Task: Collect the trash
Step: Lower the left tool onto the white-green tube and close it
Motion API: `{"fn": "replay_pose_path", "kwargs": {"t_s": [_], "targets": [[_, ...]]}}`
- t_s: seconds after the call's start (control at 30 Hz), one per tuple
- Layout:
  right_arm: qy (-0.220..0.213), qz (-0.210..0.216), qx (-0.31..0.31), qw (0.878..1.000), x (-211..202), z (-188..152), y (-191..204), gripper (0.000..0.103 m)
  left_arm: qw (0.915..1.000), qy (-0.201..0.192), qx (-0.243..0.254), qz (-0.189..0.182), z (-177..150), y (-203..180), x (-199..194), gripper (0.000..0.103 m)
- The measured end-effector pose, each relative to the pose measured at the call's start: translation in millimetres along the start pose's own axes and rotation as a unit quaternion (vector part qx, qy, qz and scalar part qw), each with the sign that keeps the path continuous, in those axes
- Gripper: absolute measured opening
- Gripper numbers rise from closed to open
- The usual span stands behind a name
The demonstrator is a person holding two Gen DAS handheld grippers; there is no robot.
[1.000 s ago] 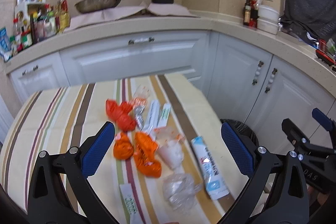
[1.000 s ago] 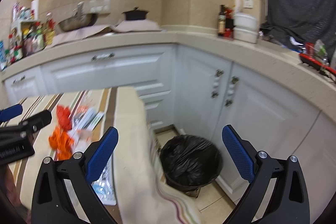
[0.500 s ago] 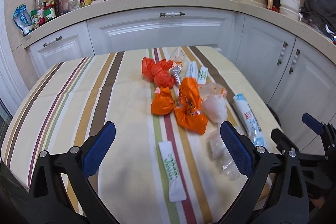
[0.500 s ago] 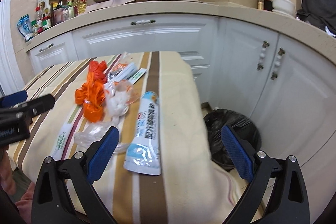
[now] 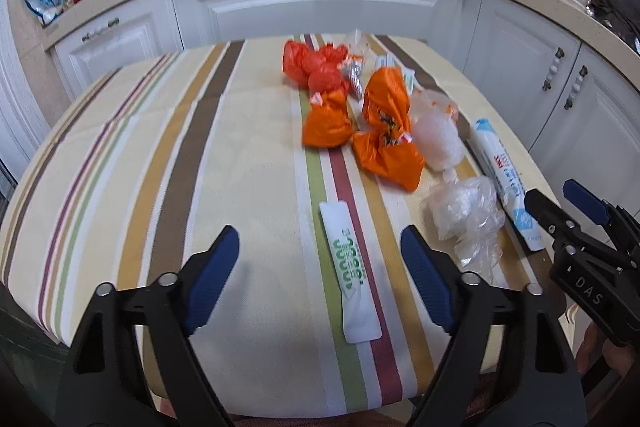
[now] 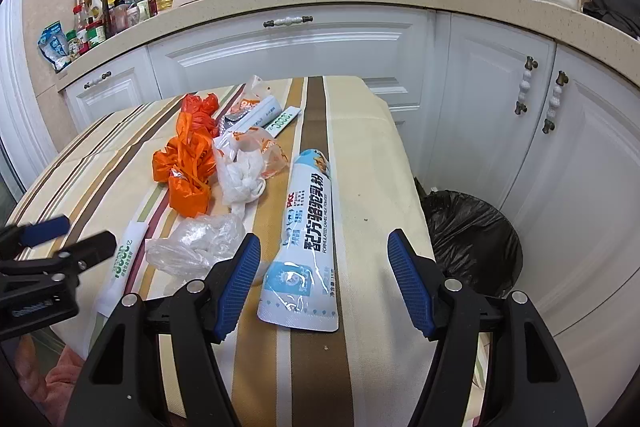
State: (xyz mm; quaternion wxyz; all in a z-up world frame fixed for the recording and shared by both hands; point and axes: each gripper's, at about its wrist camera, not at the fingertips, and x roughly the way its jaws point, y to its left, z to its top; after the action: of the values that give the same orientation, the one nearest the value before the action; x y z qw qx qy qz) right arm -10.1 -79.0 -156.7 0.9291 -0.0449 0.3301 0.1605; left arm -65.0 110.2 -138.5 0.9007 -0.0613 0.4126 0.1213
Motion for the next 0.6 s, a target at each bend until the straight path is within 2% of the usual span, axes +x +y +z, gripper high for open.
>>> {"fn": "replay_pose_path", "kwargs": {"t_s": [0.07, 0.27, 0.4, 0.53, 0.6], "targets": [[0.002, 0.001, 0.001, 1.000, 1, 0, -1, 0.065, 0.9999, 0.015, -0.003, -0.001, -3, 0, 6, 0.076], [0.007, 0.002, 0.006, 1.000, 4, -3, -3, 0.065, 0.9988, 0.047, -0.004, -0.011, -9, -1, 19, 0.058], [0.008, 0.003, 0.007, 1.000, 6, -3, -3, 0.065, 0.9983, 0.055, -0.013, -0.012, -11, 1, 22, 0.042], [0.012, 0.005, 0.007, 1.000, 10, -4, -3, 0.065, 0.9984, 0.052, -0.016, -0.015, -9, 2, 23, 0.017], [0.013, 0.006, 0.009, 1.000, 11, -5, -3, 0.065, 0.9985, 0.048, -0.016, -0.020, -8, 3, 24, 0.017]]}}
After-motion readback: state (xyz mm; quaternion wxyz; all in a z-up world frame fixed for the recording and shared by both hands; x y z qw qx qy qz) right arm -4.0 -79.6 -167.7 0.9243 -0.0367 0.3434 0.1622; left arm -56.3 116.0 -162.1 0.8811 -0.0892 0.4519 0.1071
